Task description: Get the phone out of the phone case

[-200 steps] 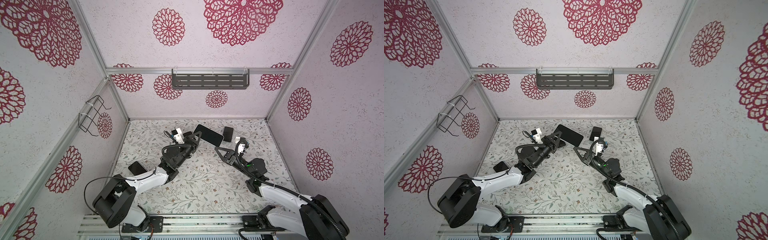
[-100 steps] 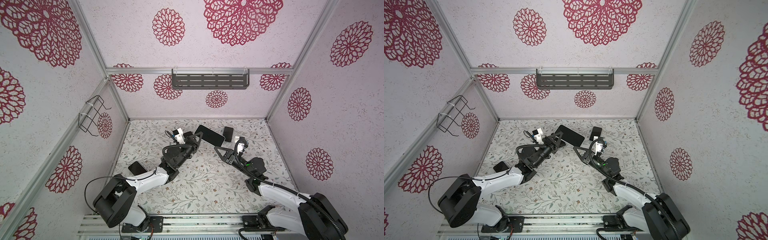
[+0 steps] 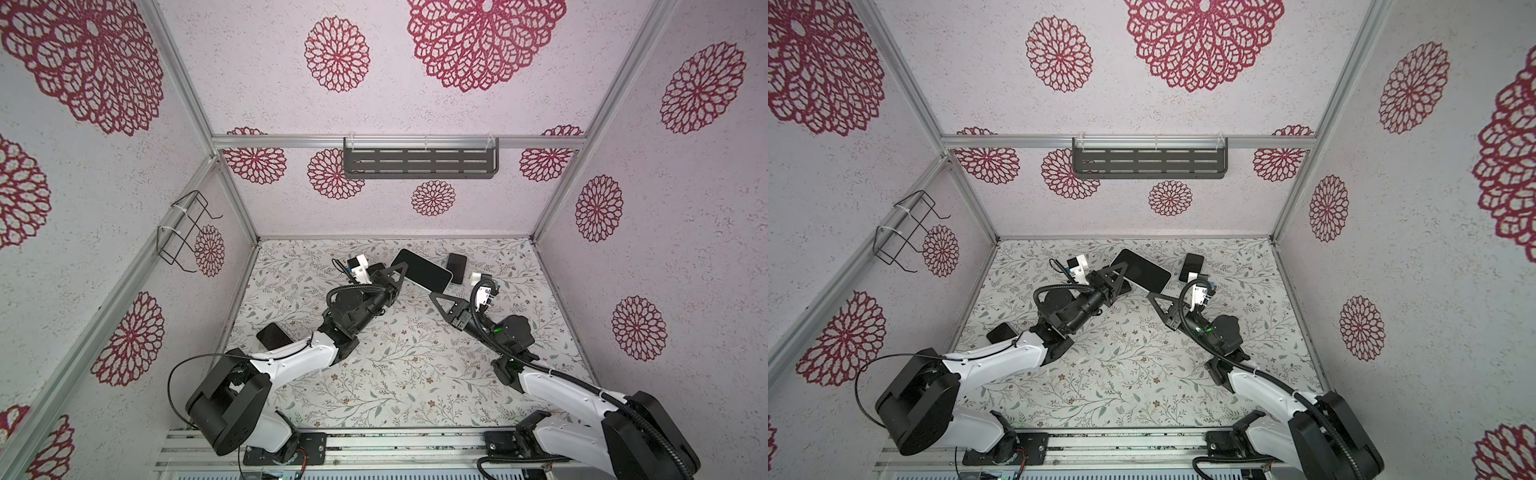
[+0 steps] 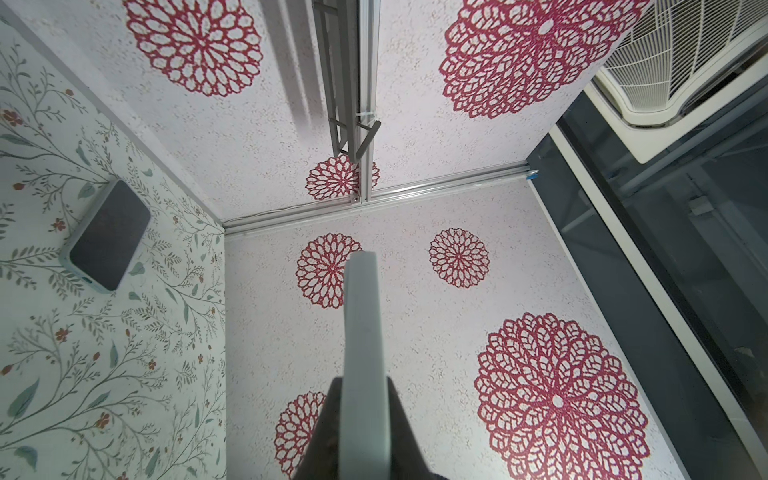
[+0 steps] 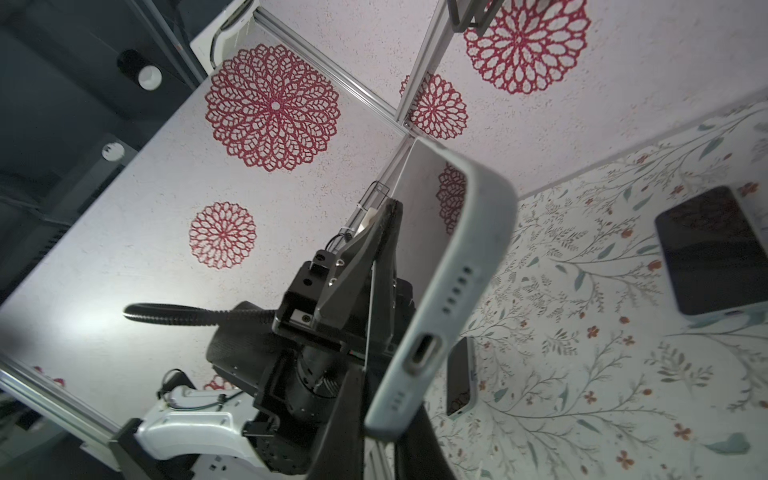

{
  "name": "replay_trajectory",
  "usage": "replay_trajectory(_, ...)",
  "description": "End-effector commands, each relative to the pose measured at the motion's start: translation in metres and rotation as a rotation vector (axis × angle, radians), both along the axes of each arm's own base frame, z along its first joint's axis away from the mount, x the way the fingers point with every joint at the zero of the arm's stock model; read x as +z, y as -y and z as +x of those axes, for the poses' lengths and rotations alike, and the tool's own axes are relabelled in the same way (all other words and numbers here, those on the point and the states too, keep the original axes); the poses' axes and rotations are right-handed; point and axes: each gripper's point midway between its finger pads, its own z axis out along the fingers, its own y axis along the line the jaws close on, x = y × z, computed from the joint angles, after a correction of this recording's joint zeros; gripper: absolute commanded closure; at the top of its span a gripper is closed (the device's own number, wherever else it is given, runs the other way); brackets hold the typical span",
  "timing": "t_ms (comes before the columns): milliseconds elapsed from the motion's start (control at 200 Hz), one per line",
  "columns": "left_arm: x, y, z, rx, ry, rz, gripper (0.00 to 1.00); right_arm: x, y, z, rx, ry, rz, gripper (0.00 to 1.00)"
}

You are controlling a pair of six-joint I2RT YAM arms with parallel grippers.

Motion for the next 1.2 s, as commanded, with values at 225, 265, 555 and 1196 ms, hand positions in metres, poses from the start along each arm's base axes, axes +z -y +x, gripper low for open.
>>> replay_trajectory(225, 0.059, 0.013, -0.016, -0.098, 0.025, -0.013, 1.00, -0.057, 0.034, 0.028, -0.384, 0.209, -0.576, 1.00)
replay_trajectory(265, 0.061, 0.013, -0.017, -0.103, 0.025, -0.011, 1.00, -0.056, 0.040, 0.030, -0.420, 0.218, -0.587, 1.00)
replay_trajectory(555, 0.075, -0.004, -0.016, -0.077, 0.051, -0.003, 1.00, -0.051, 0.069, 0.019, -0.543, 0.268, -0.578, 0.67)
replay_trajectory(1196, 0.108, -0.051, -0.046, -0.143, 0.317, 0.482, 1.00, 0.004, 0.009, -0.050, -0.029, 0.366, -0.326, 0.04)
